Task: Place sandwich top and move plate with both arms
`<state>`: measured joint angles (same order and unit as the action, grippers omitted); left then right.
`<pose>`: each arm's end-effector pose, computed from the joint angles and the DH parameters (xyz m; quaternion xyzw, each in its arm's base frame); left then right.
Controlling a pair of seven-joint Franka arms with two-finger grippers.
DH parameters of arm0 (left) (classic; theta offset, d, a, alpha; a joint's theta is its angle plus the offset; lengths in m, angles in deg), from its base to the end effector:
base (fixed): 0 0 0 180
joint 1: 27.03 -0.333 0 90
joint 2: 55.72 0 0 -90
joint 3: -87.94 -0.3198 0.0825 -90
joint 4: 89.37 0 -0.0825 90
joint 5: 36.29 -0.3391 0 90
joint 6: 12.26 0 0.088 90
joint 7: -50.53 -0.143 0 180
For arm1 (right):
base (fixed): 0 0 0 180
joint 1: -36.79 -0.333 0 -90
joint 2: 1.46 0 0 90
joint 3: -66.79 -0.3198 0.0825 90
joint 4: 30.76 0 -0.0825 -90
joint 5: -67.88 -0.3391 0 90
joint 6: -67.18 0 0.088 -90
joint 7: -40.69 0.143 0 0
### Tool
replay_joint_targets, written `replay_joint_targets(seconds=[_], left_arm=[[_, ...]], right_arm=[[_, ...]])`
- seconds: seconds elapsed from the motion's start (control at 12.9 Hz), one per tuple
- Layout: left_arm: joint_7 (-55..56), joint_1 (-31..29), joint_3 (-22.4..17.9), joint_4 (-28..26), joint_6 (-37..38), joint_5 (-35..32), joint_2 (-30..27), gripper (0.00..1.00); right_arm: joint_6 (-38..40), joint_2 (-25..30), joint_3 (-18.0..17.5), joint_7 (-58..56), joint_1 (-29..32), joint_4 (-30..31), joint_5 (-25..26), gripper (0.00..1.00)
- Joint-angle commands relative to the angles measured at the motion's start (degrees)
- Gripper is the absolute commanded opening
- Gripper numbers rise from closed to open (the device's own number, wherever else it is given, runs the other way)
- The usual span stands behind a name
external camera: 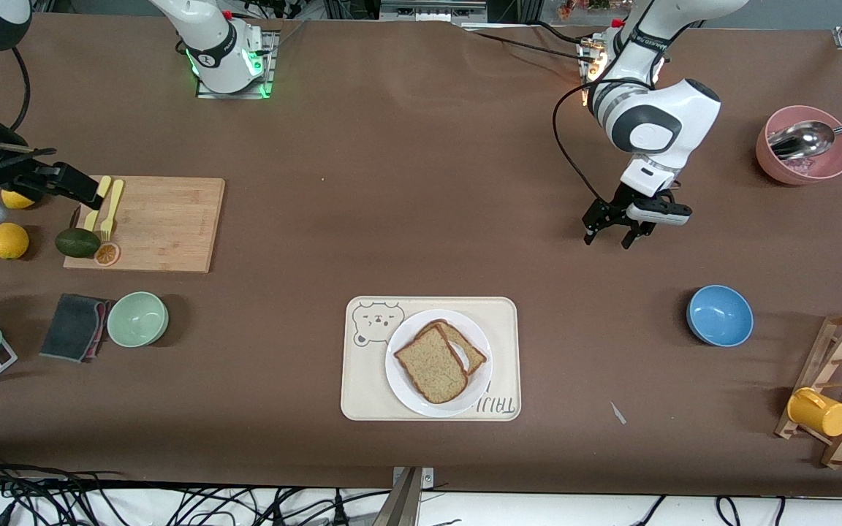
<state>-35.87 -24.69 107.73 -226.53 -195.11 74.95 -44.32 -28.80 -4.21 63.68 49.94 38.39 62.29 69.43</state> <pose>0.4349 -0.0843 0.2471 0.9627 0.0412 0.2416 0.1149 0.5318 0.0098 0.5536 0.9977 -0.0661 0.0027 0.0119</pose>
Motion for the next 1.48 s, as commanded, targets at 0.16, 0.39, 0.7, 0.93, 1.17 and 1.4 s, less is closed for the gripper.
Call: replay_joint_targets(seconds=[0.16, 0.39, 0.7, 0.93, 1.17, 1.4], left_arm=[[3.83, -0.85, -0.01, 4.52, -2.16, -0.40, 1.52, 1.00], [24.10, -0.67, -0.36, 6.10, -1.38, -15.74, 2.48, 1.00], [49.23, -1.28, -1.32, 6.72, 0.73, -35.07, 2.57, 1.00], [69.55, -1.90, -4.30, 8.57, 5.45, -53.88, 2.66, 1.00], [84.85, -1.90, -8.35, 12.16, 14.07, -69.44, 2.83, 1.00], [93.93, -1.90, -12.39, 16.73, 25.47, -81.15, 2.83, 1.00]], right_arm=[[2.55, -0.33, -0.05, -0.12, -0.19, -0.85, 1.70, 1.00], [2.65, -0.33, -0.05, -3.00, -0.19, -0.59, 1.87, 1.00], [2.47, -0.42, 0.13, -3.54, -0.10, -0.67, 1.96, 1.00], [2.82, -0.33, 0.04, -3.81, -0.19, -0.67, 1.87, 1.00], [2.47, -0.42, 0.04, -3.64, -0.19, -0.67, 1.09, 1.00], [2.73, -0.33, -0.05, -3.81, -0.19, -0.76, 1.08, 1.00]])
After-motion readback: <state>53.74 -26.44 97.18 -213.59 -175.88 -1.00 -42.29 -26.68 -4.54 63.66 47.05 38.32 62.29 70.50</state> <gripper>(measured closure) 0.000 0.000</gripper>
